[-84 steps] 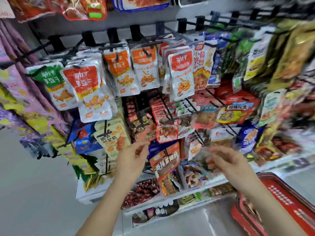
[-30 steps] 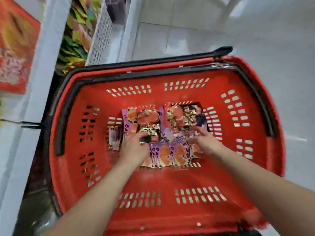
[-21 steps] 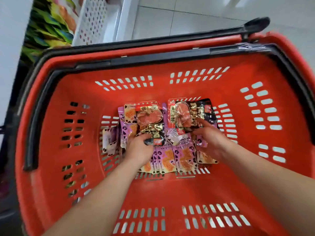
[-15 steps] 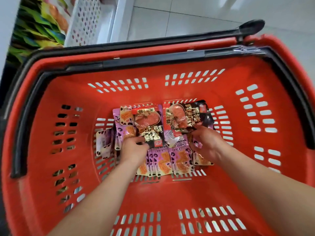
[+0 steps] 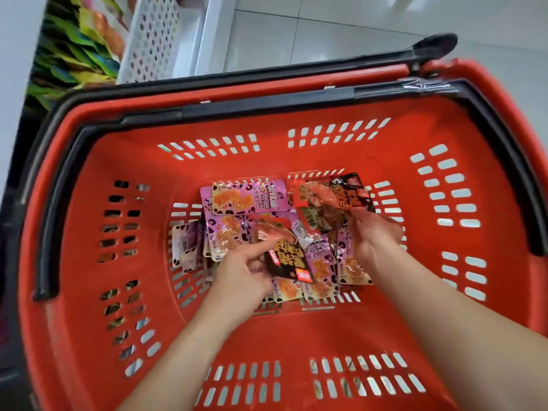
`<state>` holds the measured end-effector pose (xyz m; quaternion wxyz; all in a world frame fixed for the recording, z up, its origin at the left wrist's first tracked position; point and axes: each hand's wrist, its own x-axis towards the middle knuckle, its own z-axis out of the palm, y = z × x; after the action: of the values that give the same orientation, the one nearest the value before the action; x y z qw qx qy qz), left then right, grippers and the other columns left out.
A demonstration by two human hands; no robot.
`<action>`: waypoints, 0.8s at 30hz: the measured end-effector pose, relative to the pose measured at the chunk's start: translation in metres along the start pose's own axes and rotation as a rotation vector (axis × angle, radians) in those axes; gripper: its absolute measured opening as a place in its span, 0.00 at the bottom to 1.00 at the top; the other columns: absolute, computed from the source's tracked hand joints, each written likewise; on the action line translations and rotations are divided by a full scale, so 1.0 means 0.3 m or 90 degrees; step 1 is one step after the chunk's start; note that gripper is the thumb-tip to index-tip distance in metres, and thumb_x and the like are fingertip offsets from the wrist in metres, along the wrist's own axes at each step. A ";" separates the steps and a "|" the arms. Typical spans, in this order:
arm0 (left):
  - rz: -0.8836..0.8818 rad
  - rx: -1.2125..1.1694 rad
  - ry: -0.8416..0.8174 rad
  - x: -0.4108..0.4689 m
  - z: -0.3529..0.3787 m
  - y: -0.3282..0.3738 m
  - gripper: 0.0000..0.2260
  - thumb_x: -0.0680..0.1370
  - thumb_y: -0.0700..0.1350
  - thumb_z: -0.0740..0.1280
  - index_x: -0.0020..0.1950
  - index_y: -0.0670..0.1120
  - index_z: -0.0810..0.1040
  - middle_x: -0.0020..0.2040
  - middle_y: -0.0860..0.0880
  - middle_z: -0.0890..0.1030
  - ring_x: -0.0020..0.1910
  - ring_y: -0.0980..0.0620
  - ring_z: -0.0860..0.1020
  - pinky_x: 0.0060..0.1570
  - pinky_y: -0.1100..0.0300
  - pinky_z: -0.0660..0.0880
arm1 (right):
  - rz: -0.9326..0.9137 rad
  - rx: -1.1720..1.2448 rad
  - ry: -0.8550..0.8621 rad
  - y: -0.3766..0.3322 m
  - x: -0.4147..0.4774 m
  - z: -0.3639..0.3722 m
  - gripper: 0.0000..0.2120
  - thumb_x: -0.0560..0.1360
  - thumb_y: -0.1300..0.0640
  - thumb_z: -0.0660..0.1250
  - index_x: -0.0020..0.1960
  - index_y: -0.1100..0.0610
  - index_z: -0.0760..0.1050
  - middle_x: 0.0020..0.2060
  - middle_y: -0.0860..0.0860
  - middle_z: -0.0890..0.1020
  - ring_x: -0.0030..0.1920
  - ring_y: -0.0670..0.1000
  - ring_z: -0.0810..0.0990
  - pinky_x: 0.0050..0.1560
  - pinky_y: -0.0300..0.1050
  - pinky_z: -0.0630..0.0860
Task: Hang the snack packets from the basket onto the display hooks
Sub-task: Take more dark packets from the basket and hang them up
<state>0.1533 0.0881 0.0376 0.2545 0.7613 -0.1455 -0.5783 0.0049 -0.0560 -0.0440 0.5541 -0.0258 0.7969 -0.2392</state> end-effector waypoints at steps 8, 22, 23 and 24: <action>0.190 0.305 0.162 0.027 -0.013 0.051 0.01 0.73 0.49 0.73 0.42 0.55 0.83 0.48 0.59 0.73 0.51 0.57 0.70 0.51 0.66 0.65 | -0.115 -0.203 -0.163 0.037 -0.018 -0.018 0.18 0.70 0.72 0.68 0.56 0.57 0.77 0.45 0.54 0.83 0.39 0.51 0.78 0.32 0.39 0.72; 0.105 0.136 0.186 0.111 0.026 0.034 0.05 0.76 0.43 0.70 0.40 0.50 0.79 0.39 0.56 0.80 0.42 0.53 0.77 0.39 0.61 0.67 | 0.069 -0.087 -0.248 0.013 0.001 -0.033 0.21 0.76 0.64 0.63 0.66 0.47 0.71 0.57 0.55 0.79 0.57 0.53 0.78 0.53 0.47 0.77; 0.105 0.120 0.179 0.113 0.026 0.020 0.05 0.77 0.43 0.70 0.41 0.51 0.80 0.39 0.55 0.80 0.42 0.53 0.77 0.40 0.63 0.68 | 0.070 -0.087 -0.253 0.016 0.011 -0.023 0.24 0.75 0.65 0.63 0.68 0.47 0.70 0.58 0.56 0.78 0.58 0.55 0.78 0.57 0.50 0.77; 0.108 0.111 0.172 0.114 0.026 0.007 0.06 0.77 0.42 0.69 0.41 0.51 0.80 0.39 0.55 0.81 0.42 0.54 0.77 0.40 0.64 0.69 | 0.067 -0.085 -0.256 0.020 0.019 -0.010 0.25 0.75 0.66 0.63 0.69 0.48 0.69 0.58 0.57 0.77 0.59 0.56 0.78 0.61 0.53 0.76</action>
<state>0.1560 0.0670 0.0095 0.2529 0.8360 -0.2231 -0.4328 0.0013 -0.0513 -0.0505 0.7106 -0.0679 0.6848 -0.1465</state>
